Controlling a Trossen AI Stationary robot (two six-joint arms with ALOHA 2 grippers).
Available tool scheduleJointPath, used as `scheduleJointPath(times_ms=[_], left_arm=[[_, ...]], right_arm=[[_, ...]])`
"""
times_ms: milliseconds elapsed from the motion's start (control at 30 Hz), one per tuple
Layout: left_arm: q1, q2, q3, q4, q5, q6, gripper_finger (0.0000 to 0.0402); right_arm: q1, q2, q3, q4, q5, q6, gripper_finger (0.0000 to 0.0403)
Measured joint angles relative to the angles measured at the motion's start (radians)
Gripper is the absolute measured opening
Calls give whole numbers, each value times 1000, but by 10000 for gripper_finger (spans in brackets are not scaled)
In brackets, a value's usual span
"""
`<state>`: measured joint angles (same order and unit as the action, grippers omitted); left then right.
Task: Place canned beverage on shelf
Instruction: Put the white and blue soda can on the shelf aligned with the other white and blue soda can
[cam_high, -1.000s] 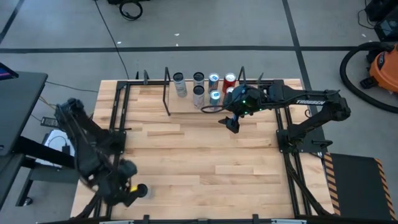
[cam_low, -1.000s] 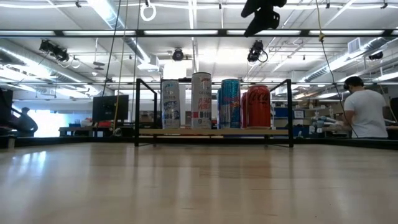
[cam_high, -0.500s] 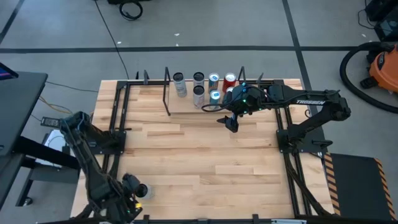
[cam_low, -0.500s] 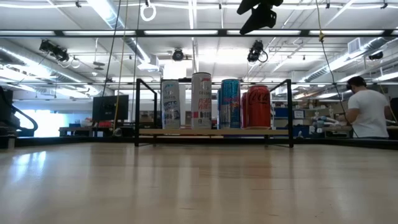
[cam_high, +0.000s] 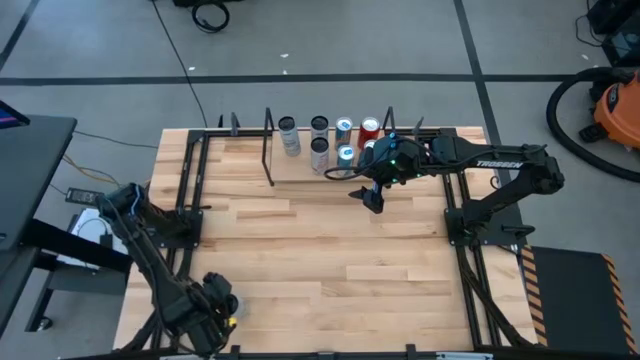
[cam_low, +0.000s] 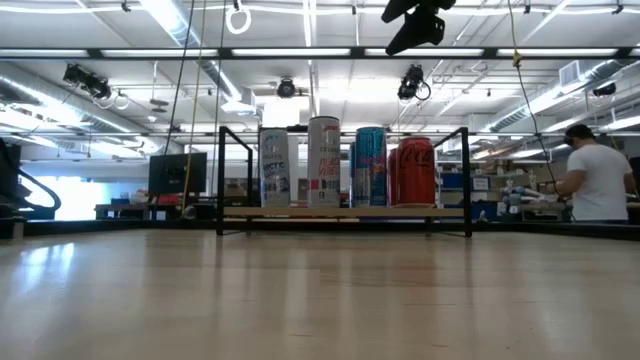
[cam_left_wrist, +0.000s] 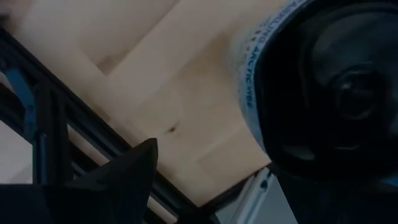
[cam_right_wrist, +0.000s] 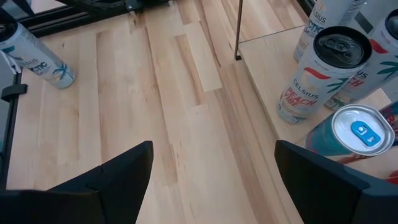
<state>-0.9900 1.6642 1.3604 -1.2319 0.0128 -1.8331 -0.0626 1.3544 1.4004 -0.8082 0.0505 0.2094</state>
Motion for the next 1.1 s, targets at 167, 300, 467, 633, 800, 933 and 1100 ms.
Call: scheduleJointPath(times_ms=[167, 300, 467, 633, 800, 933, 1100], left_arm=[[3, -1, -14, 1, -5, 11, 314], [6, -1, -14, -1, -42, 13, 314], [32, -1, -14, -25, -59, 34, 314], [52, -1, -14, -38, -62, 68, 314], [59, -1, -14, -34, -62, 69, 314], [49, -1, -14, -9, -61, 43, 314], [30, 2, -14, 19, -60, 8, 314]], right_arm=[[1, 0, 0, 0, -19, -1, 346], [1, 0, 0, 0, -26, 0, 346], [1, 0, 0, 6, -26, 2, 346], [1, 0, 0, 6, -26, 8, 346], [1, 0, 0, 6, -26, 8, 346], [1, 0, 0, 6, -26, 8, 346], [1, 0, 0, 6, -26, 8, 346]])
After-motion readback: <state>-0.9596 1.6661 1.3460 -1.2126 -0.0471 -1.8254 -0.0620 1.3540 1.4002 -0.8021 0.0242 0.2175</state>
